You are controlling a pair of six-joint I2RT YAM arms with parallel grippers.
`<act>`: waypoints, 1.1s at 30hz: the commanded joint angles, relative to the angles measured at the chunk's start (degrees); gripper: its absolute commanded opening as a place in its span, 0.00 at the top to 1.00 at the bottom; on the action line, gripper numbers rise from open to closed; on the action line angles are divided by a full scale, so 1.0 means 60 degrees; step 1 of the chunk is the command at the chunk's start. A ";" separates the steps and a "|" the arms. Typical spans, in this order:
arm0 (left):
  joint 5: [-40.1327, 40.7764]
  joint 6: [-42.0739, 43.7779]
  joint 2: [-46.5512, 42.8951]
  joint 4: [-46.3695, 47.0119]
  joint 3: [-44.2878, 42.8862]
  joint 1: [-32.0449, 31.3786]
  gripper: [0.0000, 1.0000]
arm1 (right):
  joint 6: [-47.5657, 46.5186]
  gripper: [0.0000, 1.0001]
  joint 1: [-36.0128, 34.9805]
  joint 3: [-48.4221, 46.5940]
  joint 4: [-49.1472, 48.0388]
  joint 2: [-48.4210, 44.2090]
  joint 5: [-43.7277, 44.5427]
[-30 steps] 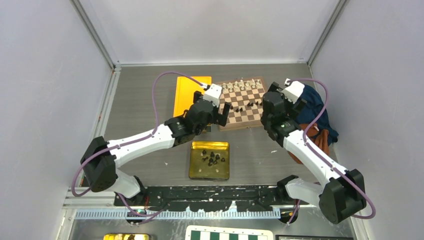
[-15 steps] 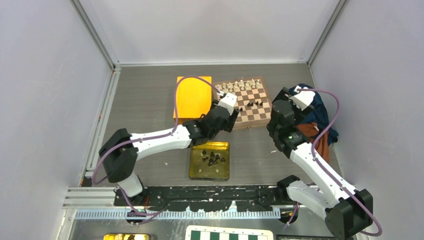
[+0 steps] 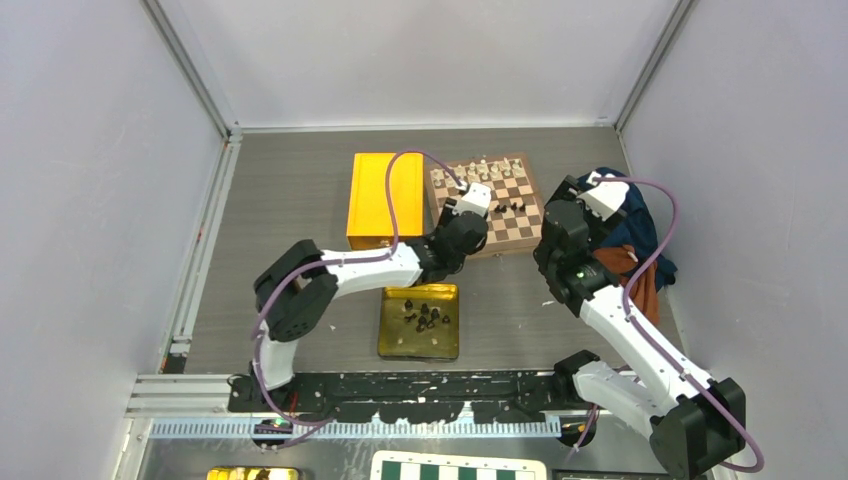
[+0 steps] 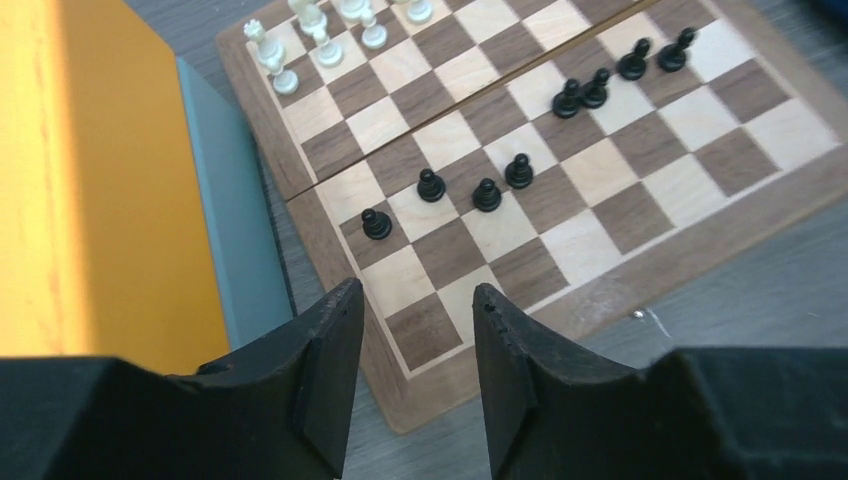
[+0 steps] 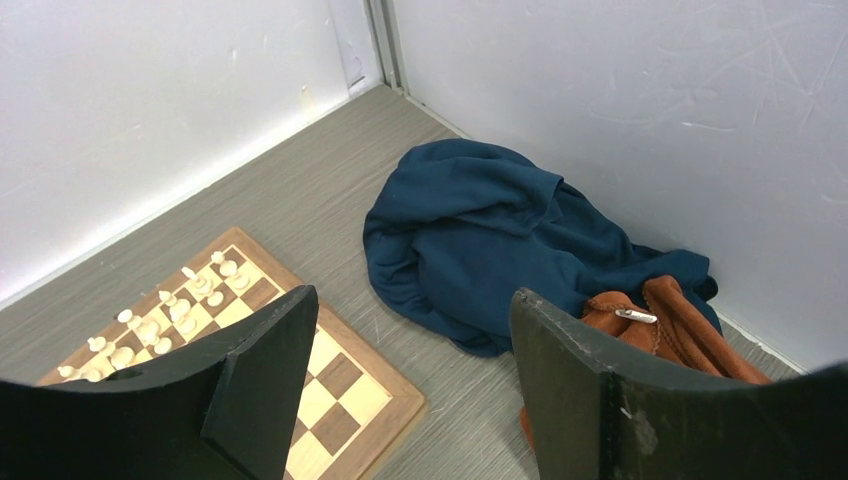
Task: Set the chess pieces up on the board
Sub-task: Move the distractor to the center of the board.
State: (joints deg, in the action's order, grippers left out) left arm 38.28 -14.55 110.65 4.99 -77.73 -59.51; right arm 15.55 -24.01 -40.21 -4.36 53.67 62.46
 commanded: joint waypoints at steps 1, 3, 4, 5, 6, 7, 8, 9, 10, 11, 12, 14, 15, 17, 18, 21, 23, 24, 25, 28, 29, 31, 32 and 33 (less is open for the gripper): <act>0.1507 0.0008 0.0496 0.0980 -0.0435 0.0167 0.56 | -0.0093 0.24 -0.0056 -0.0140 -0.0434 -0.0012 0.0085; 0.1652 -0.0111 0.0641 0.1121 -0.0403 0.0356 0.58 | -0.0067 0.24 -0.0049 -0.0160 -0.0384 -0.0010 0.0047; 0.1671 -0.0214 0.0681 0.1173 -0.0372 0.0461 0.58 | -0.0046 0.24 -0.0042 -0.0164 -0.0362 -0.0013 -0.0007; 0.1688 -0.0301 0.0725 0.1226 -0.0312 0.0584 0.58 | 0.0003 0.23 -0.0045 -0.0167 -0.0347 -0.0010 -0.0025; 0.1678 -0.0370 0.0756 0.1276 -0.0225 0.0681 0.58 | 0.0014 0.24 -0.0055 -0.0167 -0.0332 0.0002 -0.0049; 0.1676 -0.0407 0.0761 0.1370 -0.0140 0.0789 0.58 | 0.0028 0.23 -0.0054 -0.0169 -0.0308 0.0025 -0.0063; 0.1674 -0.0372 0.0755 0.1508 -0.0030 0.0848 0.58 | 0.0030 0.23 -0.0056 -0.0164 -0.0289 0.0052 -0.0073; 0.1676 -0.0333 0.0745 0.1693 0.0064 0.0901 0.58 | 0.0043 0.23 -0.0058 -0.0168 -0.0264 0.0062 -0.0079; 0.1641 -0.0306 0.0729 0.1783 0.0125 0.0959 0.58 | 0.0045 0.23 -0.0056 -0.0147 -0.0256 0.0082 -0.0062; 0.1593 -0.0310 0.0731 0.1789 0.0170 0.1032 0.58 | 0.0037 0.23 -0.0045 -0.0135 -0.0255 0.0092 -0.0053; 0.1541 -0.0356 0.0724 0.1746 0.0184 0.1104 0.59 | 0.0064 0.22 -0.0045 -0.0123 -0.0255 0.0095 -0.0053; 0.1375 -0.0481 0.0719 0.1716 0.0300 0.1275 0.59 | 0.0098 0.22 -0.0054 -0.0094 -0.0241 0.0116 -0.0046; 0.1274 -0.0552 0.0698 0.1716 0.0367 0.1356 0.59 | 0.0110 0.22 -0.0048 -0.0085 -0.0227 0.0111 -0.0059; 0.1170 -0.0699 0.0652 0.1689 0.0473 0.1500 0.59 | 0.0146 0.22 -0.0054 -0.0078 -0.0186 0.0094 -0.0054; 0.1139 -0.0740 0.0644 0.1707 0.0530 0.1563 0.59 | 0.0153 0.22 -0.0067 -0.0077 -0.0171 0.0075 -0.0070; 0.0969 -0.0863 0.0623 0.1682 0.0632 0.1747 0.59 | 0.0154 0.22 -0.0064 -0.0086 -0.0140 0.0048 -0.0086; 0.0913 -0.0946 0.0610 0.1658 0.0664 0.1870 0.59 | 0.0175 0.21 -0.0059 -0.0121 -0.0102 0.0043 -0.0110; 0.0837 -0.0989 0.0602 0.1658 0.0687 0.1937 0.59 | 0.0189 0.21 -0.0069 -0.0138 -0.0074 0.0017 -0.0119; 0.0784 -0.1033 0.0614 0.1627 0.0685 0.2011 0.59 | 0.0189 0.21 -0.0061 -0.0140 -0.0031 0.0010 -0.0125; 0.0595 -0.1067 0.0629 0.1552 0.0673 0.2211 0.58 | 0.0204 0.21 -0.0084 -0.0126 0.0016 -0.0020 -0.0135; 0.0552 -0.1066 0.0630 0.1522 0.0661 0.2276 0.59 | 0.0195 0.21 -0.0082 -0.0114 0.0023 -0.0022 -0.0140; 0.0489 -0.1083 0.0608 0.1452 0.0665 0.2445 0.59 | 0.0191 0.21 -0.0095 -0.0105 0.0049 -0.0024 -0.0113; 0.0438 -0.1125 0.0602 0.1409 0.0669 0.2549 0.59 | 0.0188 0.21 -0.0088 -0.0095 0.0052 -0.0031 -0.0114; 0.0370 -0.1185 0.0576 0.1365 0.0679 0.2670 0.59 | 0.0189 0.21 -0.0095 -0.0096 0.0053 -0.0029 -0.0114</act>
State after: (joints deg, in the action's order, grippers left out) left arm 39.55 -20.53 115.90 12.53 -73.78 -46.61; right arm 15.57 -24.16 -40.21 -3.49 54.39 61.19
